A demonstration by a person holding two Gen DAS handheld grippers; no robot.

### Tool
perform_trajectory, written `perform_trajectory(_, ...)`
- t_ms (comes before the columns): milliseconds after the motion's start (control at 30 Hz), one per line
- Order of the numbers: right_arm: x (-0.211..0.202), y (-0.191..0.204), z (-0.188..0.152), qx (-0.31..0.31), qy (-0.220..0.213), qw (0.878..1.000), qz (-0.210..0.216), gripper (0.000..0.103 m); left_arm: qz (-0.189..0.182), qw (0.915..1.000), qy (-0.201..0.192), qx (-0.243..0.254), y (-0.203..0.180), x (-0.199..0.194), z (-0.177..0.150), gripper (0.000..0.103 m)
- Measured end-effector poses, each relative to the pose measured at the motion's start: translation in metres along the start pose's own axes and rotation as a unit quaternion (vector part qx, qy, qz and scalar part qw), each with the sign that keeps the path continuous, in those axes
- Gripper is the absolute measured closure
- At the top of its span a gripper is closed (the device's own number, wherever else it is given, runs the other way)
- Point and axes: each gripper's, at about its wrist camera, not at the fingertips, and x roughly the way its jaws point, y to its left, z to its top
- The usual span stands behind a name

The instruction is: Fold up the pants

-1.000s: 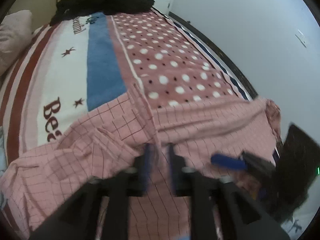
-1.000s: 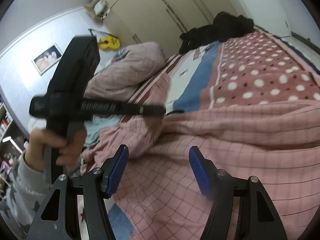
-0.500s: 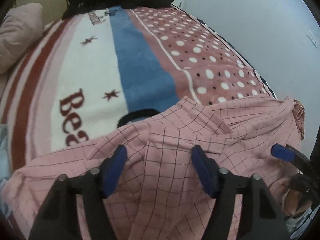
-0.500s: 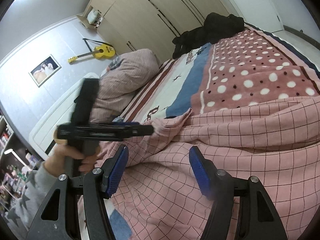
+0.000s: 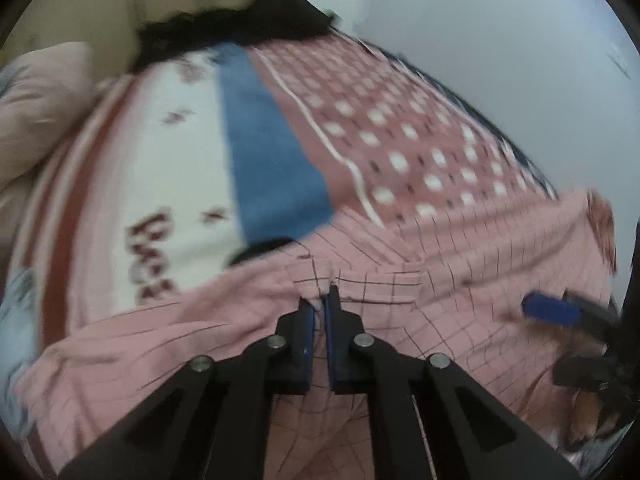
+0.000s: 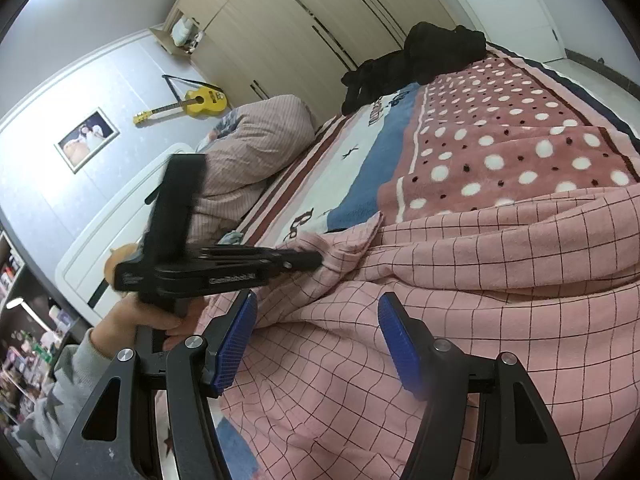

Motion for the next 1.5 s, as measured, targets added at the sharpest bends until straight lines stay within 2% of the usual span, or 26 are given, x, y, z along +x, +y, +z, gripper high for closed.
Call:
perform_trajectory(33,-0.001,0.000,0.000,0.001,-0.001,1.000,0.001,0.043,0.014,0.9997,-0.016,-0.009,0.005,-0.013,-0.001,0.101)
perform_trajectory(100,-0.003,0.000,0.001,0.002,-0.004,1.000,0.004,0.043,0.069,0.9956,-0.059,-0.021,0.020,-0.049,-0.008,0.101)
perform_trajectory(167,-0.005,0.001,0.001,0.002,-0.007,1.000,0.007,0.043,0.145,0.9851,-0.078,-0.051,0.044,-0.080,-0.019,0.101)
perform_trajectory(200,-0.005,0.001,0.001,0.002,-0.008,1.000,0.008,0.043,0.175,0.9788,-0.081,-0.068,0.058,-0.091,-0.026,0.101)
perform_trajectory(267,-0.006,0.002,0.001,0.002,-0.010,1.000,0.010,0.043,0.246,0.9607,-0.081,-0.099,0.088,-0.116,-0.047,0.101)
perform_trajectory(400,-0.007,0.003,0.002,0.006,-0.010,1.000,0.020,0.043,0.329,0.9324,-0.060,-0.138,0.133,-0.139,-0.090,0.101)
perform_trajectory(467,-0.007,0.005,0.001,0.005,-0.008,1.000,0.023,0.043,0.376,0.9141,-0.046,-0.143,0.152,-0.140,-0.108,0.101)
perform_trajectory(500,-0.006,0.005,0.001,0.003,-0.005,1.000,0.024,0.043,0.387,0.9088,-0.040,-0.151,0.158,-0.139,-0.114,0.101)
perform_trajectory(567,-0.005,0.007,0.001,0.002,0.000,1.000,0.026,0.043,0.388,0.9051,-0.033,-0.171,0.172,-0.136,-0.123,0.101)
perform_trajectory(633,-0.004,0.008,0.001,-0.001,0.003,1.000,0.025,0.043,0.413,0.8943,-0.028,-0.169,0.183,-0.131,-0.126,0.098)
perform_trajectory(667,-0.005,0.010,0.002,-0.005,0.005,1.000,0.020,0.043,0.414,0.8927,-0.024,-0.177,0.188,-0.130,-0.126,0.098)
perform_trajectory(700,-0.007,0.012,0.002,-0.011,0.009,1.000,0.012,0.043,0.400,0.8960,-0.022,-0.192,0.193,-0.130,-0.125,0.098)
perform_trajectory(767,-0.017,0.016,0.003,-0.023,0.016,1.000,0.001,0.043,0.373,0.9030,-0.010,-0.212,0.196,-0.133,-0.124,0.083)
perform_trajectory(833,-0.038,0.017,0.003,-0.036,0.015,0.999,-0.013,0.042,0.379,0.9029,-0.033,-0.199,0.182,-0.148,-0.126,0.029)
perform_trajectory(867,-0.049,0.017,0.003,-0.041,0.015,0.999,-0.024,0.037,0.386,0.9022,-0.056,-0.184,0.173,-0.157,-0.127,0.024)
perform_trajectory(900,-0.065,0.016,0.002,-0.047,0.016,0.998,-0.041,0.033,0.383,0.9042,-0.068,-0.175,0.163,-0.165,-0.129,0.023)
perform_trajectory(933,-0.078,0.013,0.001,-0.050,0.016,0.997,-0.052,0.029,0.356,0.9152,-0.070,-0.175,0.154,-0.174,-0.132,0.023)
perform_trajectory(1067,-0.134,-0.006,-0.015,-0.042,0.032,0.992,-0.113,0.027,0.218,0.9543,-0.074,-0.191,0.128,-0.188,-0.141,0.023)
perform_trajectory(1133,-0.166,-0.019,-0.025,-0.028,0.028,0.989,-0.144,0.025,0.163,0.9654,-0.064,-0.193,0.115,-0.181,-0.147,0.022)
perform_trajectory(1167,-0.183,-0.028,-0.032,-0.015,0.022,0.987,-0.156,0.020,0.132,0.9693,-0.054,-0.201,0.110,-0.173,-0.151,0.022)
perform_trajectory(1233,-0.208,-0.042,-0.041,0.009,0.010,0.985,-0.173,0.014,0.084,0.9729,-0.035,-0.213,0.102,-0.154,-0.158,0.020)
perform_trajectory(1300,-0.230,-0.059,-0.049,0.028,-0.002,0.978,-0.209,0.012,0.049,0.9713,-0.016,-0.232,0.102,-0.129,-0.165,0.020)
perform_trajectory(1367,-0.241,-0.077,-0.055,0.052,-0.002,0.971,-0.235,0.011,0.016,0.9641,0.002,-0.265,0.109,-0.103,-0.170,0.020)
perform_trajectory(1400,-0.242,-0.087,-0.057,0.068,0.002,0.970,-0.235,0.011,-0.002,0.9585,0.008,-0.285,0.116,-0.092,-0.173,0.020)
perform_trajectory(1433,-0.241,-0.098,-0.059,0.085,0.006,0.970,-0.226,0.011,-0.016,0.9520,0.007,-0.306,0.121,-0.082,-0.174,0.020)
perform_trajectory(1500,-0.234,-0.115,-0.060,0.115,0.013,0.972,-0.203,0.010,-0.020,0.9448,0.007,-0.327,0.128,-0.067,-0.174,0.020)
